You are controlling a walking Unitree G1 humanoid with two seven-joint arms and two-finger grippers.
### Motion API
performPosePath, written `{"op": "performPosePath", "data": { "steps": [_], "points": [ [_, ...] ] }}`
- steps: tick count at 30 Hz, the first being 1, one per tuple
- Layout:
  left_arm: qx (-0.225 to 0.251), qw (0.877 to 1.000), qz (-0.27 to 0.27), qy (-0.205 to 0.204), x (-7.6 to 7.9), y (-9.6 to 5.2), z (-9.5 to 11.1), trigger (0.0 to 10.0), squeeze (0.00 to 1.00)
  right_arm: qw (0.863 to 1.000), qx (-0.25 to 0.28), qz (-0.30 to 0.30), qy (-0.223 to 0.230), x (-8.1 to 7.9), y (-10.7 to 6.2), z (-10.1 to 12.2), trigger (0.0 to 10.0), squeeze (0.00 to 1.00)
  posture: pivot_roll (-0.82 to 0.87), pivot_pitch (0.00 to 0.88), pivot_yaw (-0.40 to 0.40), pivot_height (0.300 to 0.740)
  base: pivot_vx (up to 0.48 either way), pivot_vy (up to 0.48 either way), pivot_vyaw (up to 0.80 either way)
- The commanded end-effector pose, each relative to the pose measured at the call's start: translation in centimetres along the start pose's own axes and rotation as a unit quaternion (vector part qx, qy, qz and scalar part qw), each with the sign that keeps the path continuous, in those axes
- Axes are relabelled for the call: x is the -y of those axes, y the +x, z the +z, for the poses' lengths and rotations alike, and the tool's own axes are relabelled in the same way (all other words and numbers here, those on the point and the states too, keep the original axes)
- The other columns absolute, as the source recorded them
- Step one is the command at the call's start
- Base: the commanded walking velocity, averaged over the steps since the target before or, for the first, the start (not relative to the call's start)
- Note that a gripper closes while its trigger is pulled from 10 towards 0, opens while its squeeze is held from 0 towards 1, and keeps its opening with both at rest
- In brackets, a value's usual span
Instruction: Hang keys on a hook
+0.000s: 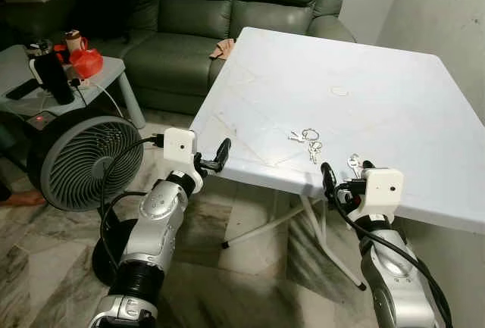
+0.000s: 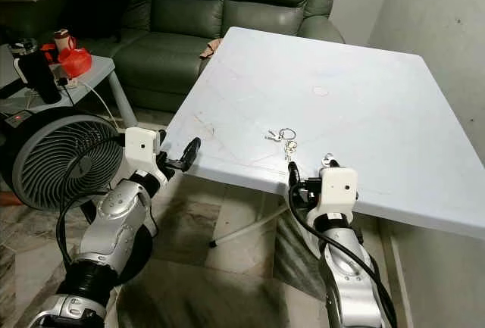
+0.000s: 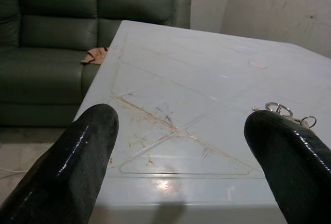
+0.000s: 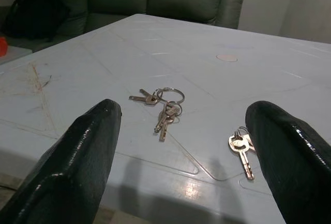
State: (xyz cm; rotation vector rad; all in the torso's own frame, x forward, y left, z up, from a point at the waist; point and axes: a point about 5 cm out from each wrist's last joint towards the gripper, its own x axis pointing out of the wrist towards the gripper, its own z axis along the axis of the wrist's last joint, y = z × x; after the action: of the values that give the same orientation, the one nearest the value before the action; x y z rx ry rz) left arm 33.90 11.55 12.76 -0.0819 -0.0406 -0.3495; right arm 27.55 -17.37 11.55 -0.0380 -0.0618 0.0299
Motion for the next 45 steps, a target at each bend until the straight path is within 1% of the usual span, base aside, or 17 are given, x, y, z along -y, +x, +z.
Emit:
{"op": "performPosePath", "data": {
  "steps": [1,14,27,45],
  "points": [
    [0.002,1.000,-0.006,-0.001,-0.02,0.05,0.29,10.0,0.00,1.000,-0.002,0.005,-0.003,-0.08,0.11,0.02,10.0,0.00,-0.05,0.000,-0.048,0.740,0.000,0.000,0.00],
    [-0.002,1.000,-0.011,0.005,0.03,0.01,0.25,10.0,0.00,1.000,-0.003,0.006,0.000,-0.28,0.15,-0.07,10.0,0.00,-0.04,0.000,-0.046,0.740,0.000,0.000,0.00],
    [-0.007,1.000,-0.021,0.002,0.06,0.11,0.30,10.0,0.00,1.000,-0.002,0.004,0.005,-0.40,0.10,-0.06,10.0,0.00,-0.04,0.000,-0.039,0.740,0.000,0.000,0.00],
    [-0.011,1.000,-0.025,0.003,0.08,0.16,0.33,10.0,0.00,1.000,-0.004,0.000,0.006,-0.37,-0.01,-0.20,10.0,0.00,-0.04,0.000,-0.031,0.740,0.296,0.000,0.00]
  ]
}}
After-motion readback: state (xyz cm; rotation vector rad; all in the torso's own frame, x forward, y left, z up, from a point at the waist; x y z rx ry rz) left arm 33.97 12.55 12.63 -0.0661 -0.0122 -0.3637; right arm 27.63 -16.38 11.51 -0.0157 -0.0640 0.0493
